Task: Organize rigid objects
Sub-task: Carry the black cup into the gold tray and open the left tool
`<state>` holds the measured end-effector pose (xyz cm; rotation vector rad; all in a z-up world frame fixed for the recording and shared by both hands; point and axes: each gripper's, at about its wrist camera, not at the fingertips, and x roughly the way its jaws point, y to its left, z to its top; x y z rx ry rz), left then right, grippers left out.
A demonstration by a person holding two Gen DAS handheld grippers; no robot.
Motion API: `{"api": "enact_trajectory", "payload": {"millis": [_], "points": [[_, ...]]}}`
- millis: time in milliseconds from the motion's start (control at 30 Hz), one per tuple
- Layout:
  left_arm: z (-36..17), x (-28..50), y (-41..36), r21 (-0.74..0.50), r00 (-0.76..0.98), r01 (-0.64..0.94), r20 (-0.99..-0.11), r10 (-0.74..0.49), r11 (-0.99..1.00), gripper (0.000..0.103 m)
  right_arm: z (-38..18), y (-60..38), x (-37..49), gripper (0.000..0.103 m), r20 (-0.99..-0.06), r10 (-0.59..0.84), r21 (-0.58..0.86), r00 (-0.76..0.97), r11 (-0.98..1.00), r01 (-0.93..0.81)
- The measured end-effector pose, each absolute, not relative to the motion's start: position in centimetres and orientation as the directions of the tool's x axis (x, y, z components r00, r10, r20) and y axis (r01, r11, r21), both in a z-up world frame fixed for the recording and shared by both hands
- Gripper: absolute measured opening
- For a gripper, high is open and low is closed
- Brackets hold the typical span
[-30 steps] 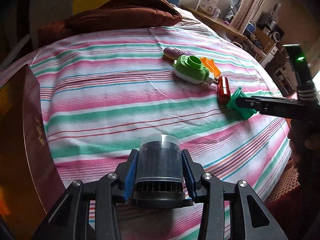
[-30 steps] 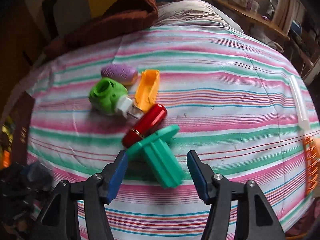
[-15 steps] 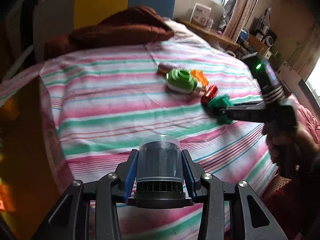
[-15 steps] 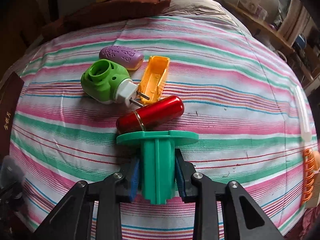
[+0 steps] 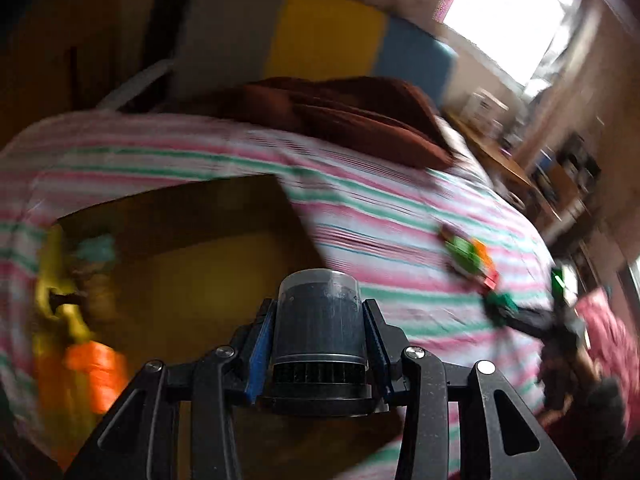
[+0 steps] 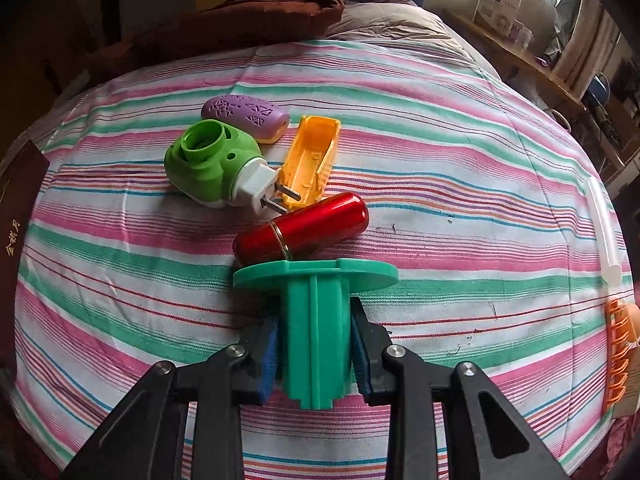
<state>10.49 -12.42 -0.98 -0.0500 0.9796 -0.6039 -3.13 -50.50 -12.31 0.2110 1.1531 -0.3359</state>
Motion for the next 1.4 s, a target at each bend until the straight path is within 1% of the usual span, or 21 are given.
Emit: {"api": "enact_trajectory", "payload": {"millis": [133, 233, 433, 467, 533, 600, 700, 733, 833, 900, 1067, 1100, 1167, 1233, 1400], "points": [[-2.6, 15.7, -8.7, -0.316, 0.426, 0.324, -0.792, -0.436, 0.891, 0.043, -12.3, -50.4, -3.2, 0.030, -0.918, -0.164, -0.026, 0.362, 0.933, 0.358], [-3.8, 18.4, -7.5, -0.334, 0.415, 0.266, -0.807, -0.421, 0.904, 0.043, -12.2, -50.3, -3.1, 0.030, -0.917, -0.171, -0.035, 0.361, 0.935, 0.354], [-6.4, 22.4, -7.5, -0.302, 0.401, 0.219, -0.839, -0.368, 0.928, 0.043, -12.2, -50.0, -3.1, 0.030, -0.916, -0.178, -0.046, 0.359, 0.936, 0.348], [-6.5, 22.6, -7.4, -0.287, 0.404, 0.216, -0.844, -0.353, 0.933, 0.043, -12.2, -50.0, -3.0, 0.030, -0.916, -0.179, -0.048, 0.358, 0.937, 0.347], [-6.8, 23.1, -8.3, -0.212, 0.438, 0.229, -0.849, -0.295, 0.950, 0.043, -12.2, -50.0, -3.0, 0.030, -0.916, -0.180, -0.048, 0.357, 0.937, 0.347], [-7.1, 23.7, -8.2, -0.197, 0.434, 0.214, -0.858, -0.273, 0.957, 0.043, -12.2, -50.0, -3.0, 0.030, -0.916, -0.179, -0.048, 0.358, 0.937, 0.347], [-7.9, 24.4, -7.9, -0.104, 0.440, 0.196, -0.879, -0.182, 0.975, 0.043, -12.2, -50.0, -2.9, 0.030, -0.916, -0.184, -0.054, 0.357, 0.937, 0.344], [-8.2, 24.4, -7.7, -0.093, 0.441, 0.195, -0.881, -0.173, 0.976, 0.044, -12.2, -50.0, -2.9, 0.030, -0.916, -0.184, -0.055, 0.356, 0.937, 0.344], [-8.3, 24.2, -6.7, -0.113, 0.442, 0.186, -0.878, -0.185, 0.976, 0.044, -12.2, -49.9, -2.9, 0.030, -0.916, -0.188, -0.058, 0.355, 0.937, 0.344], [-7.8, 23.7, -6.3, -0.138, 0.444, 0.181, -0.872, -0.206, 0.974, 0.044, -12.2, -49.9, -2.9, 0.030, -0.916, -0.190, -0.060, 0.354, 0.936, 0.346], [-5.8, 21.9, -5.6, -0.149, 0.492, 0.182, -0.842, -0.221, 0.972, 0.046, -12.2, -49.8, -2.9, 0.030, -0.915, -0.192, -0.064, 0.355, 0.937, 0.342], [-5.3, 21.4, -5.5, -0.147, 0.507, 0.186, -0.833, -0.223, 0.971, 0.047, -12.2, -49.8, -2.9, 0.030, -0.915, -0.193, -0.065, 0.355, 0.938, 0.342], [-4.1, 19.7, -5.2, -0.141, 0.547, 0.196, -0.806, -0.228, 0.970, 0.054, -12.2, -49.8, -2.9, 0.030, -0.914, -0.198, -0.072, 0.353, 0.938, 0.340], [-3.1, 17.6, -5.0, -0.150, 0.572, 0.209, -0.783, -0.245, 0.966, 0.058, -12.2, -49.7, -2.8, 0.030, -0.913, -0.206, -0.080, 0.352, 0.937, 0.339], [-1.4, 12.3, -5.2, -0.114, 0.629, 0.251, -0.735, -0.251, 0.961, 0.058, -12.1, -49.2, -2.8, 0.030, -0.908, -0.225, -0.099, 0.353, 0.935, 0.341]]}}
